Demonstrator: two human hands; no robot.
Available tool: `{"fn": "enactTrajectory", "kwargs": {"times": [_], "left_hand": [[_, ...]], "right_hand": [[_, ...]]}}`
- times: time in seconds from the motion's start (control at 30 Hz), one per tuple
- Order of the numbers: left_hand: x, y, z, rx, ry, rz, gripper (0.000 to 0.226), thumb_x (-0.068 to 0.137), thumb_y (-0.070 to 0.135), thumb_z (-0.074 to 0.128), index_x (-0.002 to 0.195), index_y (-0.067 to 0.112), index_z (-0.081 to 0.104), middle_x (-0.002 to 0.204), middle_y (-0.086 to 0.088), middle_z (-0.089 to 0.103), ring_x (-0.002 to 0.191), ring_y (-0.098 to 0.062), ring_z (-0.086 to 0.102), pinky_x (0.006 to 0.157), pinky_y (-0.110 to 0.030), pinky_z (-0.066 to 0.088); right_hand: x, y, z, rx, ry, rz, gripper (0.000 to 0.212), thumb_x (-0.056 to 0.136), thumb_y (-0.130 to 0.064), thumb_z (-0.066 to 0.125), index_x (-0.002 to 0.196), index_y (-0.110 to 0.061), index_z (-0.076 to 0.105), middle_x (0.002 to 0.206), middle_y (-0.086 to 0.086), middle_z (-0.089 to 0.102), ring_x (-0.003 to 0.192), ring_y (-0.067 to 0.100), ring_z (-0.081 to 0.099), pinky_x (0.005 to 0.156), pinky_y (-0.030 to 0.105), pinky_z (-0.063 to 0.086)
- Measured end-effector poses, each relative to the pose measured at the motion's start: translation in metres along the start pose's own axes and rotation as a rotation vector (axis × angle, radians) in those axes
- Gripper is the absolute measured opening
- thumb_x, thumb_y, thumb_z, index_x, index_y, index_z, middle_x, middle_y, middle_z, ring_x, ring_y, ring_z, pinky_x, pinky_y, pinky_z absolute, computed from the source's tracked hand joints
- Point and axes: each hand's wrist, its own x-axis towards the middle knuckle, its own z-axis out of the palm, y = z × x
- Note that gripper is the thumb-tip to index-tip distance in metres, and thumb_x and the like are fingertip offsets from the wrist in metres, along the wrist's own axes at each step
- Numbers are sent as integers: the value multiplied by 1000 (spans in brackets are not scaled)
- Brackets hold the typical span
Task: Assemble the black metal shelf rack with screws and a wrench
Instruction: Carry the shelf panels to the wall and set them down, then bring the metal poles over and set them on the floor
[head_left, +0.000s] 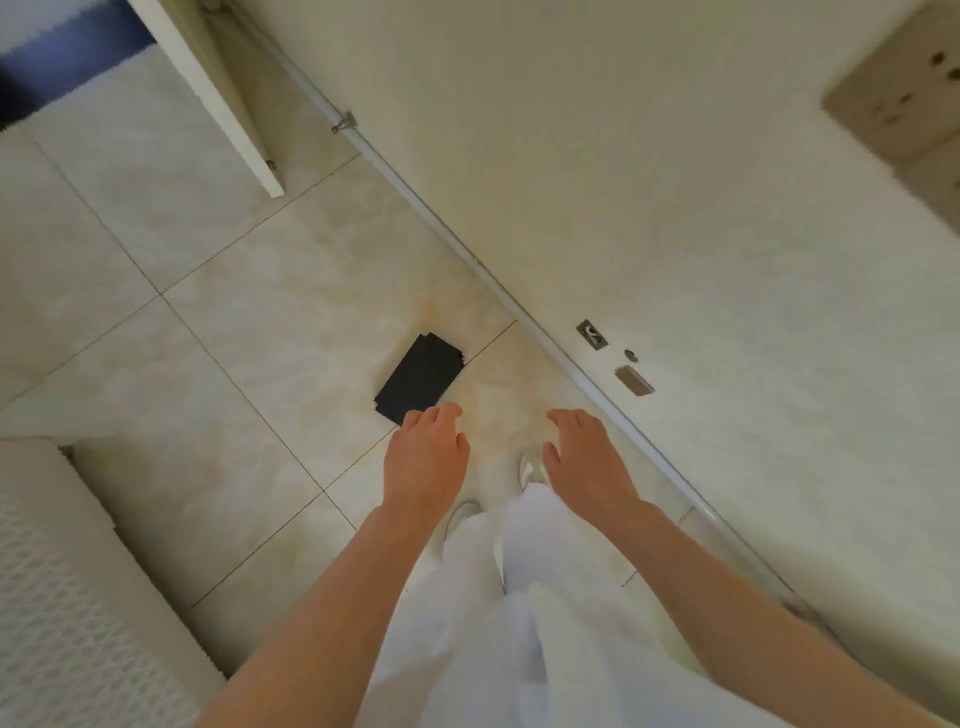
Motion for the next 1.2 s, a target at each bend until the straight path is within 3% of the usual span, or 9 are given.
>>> {"fn": "enactTrajectory", "kwargs": {"times": [0.53,0.87,1.2], "left_hand": [[-142,89,35,173,-191,622,32,105,24,43,135,21,54,112,3,65,104,-15,57,90,-33,51],[-303,149,124,329,-291,907,31,104,23,43,132,19,56,101,3,66,107,-18,55,84,-34,49],[-473,213,223,459,-468,1185,31,103,23,45,131,20,56,104,4,67,107,-17,55,82,-36,50]], "right_hand": [[-247,67,37,198,319,439,44,102,-21,44,144,-13,40,143,2,47,138,19,33,110,27,32],[-455,142,117,383,511,727,43,102,-23,45,143,-13,42,143,3,47,137,17,35,108,29,34],[-631,192,194,585,730,1055,41,101,-21,48,140,-11,45,140,6,50,136,19,36,106,28,35]]}}
